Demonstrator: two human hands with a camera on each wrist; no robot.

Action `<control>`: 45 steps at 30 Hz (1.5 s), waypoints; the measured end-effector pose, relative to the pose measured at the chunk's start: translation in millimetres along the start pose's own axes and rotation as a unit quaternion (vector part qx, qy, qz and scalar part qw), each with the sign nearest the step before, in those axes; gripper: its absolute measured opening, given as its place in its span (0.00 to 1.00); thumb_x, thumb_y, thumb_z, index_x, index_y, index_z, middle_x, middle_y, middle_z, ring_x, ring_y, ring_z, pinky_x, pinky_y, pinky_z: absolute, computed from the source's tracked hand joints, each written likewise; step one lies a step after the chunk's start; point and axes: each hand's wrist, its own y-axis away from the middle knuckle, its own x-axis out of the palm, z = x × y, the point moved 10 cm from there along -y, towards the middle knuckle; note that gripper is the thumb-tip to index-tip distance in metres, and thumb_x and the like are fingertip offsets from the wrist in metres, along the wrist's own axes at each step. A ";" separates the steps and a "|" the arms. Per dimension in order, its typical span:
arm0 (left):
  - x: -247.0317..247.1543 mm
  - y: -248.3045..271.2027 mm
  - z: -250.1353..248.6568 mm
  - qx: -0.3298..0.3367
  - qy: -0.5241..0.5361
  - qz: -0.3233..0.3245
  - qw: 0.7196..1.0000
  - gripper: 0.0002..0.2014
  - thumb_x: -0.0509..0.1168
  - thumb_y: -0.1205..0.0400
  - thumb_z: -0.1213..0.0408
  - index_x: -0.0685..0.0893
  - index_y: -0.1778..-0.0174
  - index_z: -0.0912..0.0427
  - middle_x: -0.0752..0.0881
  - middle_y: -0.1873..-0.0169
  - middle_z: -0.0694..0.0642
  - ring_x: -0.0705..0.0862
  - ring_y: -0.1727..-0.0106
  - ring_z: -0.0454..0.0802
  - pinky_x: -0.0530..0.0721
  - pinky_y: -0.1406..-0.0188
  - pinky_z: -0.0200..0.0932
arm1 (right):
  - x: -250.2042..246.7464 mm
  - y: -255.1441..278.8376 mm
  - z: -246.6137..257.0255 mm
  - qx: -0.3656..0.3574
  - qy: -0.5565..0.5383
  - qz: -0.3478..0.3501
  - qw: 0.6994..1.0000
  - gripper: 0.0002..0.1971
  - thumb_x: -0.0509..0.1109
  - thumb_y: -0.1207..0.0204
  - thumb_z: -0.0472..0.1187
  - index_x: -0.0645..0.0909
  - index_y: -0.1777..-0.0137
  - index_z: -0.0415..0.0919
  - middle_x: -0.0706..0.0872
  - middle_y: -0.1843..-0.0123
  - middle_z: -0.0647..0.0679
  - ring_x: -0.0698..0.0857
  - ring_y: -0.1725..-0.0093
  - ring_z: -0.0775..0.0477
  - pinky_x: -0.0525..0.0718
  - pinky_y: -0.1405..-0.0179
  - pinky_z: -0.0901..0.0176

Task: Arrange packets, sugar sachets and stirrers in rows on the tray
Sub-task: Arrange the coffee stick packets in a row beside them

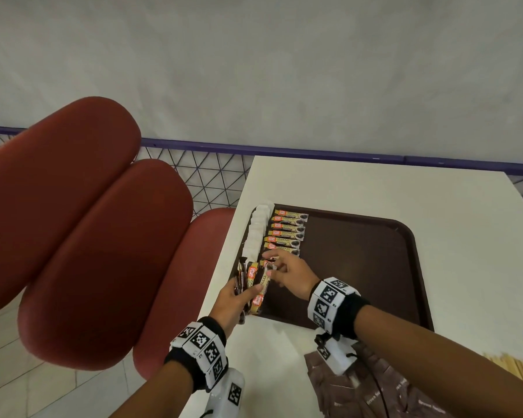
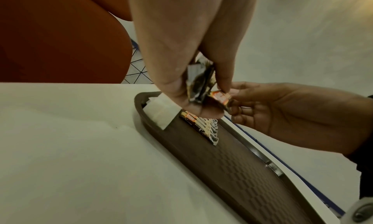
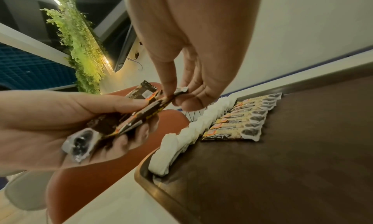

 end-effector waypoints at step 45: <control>-34.6 1.2 4.4 -0.006 0.101 -0.055 0.993 0.12 0.67 0.22 0.76 0.84 0.44 0.62 0.85 0.57 0.59 0.84 0.57 0.50 0.90 0.62 0.42 | -33.7 -6.6 -17.9 0.011 0.269 -0.116 0.956 0.08 0.64 0.22 0.43 0.79 0.45 0.45 0.78 0.52 0.50 0.75 0.41 0.47 0.72 0.41 0.54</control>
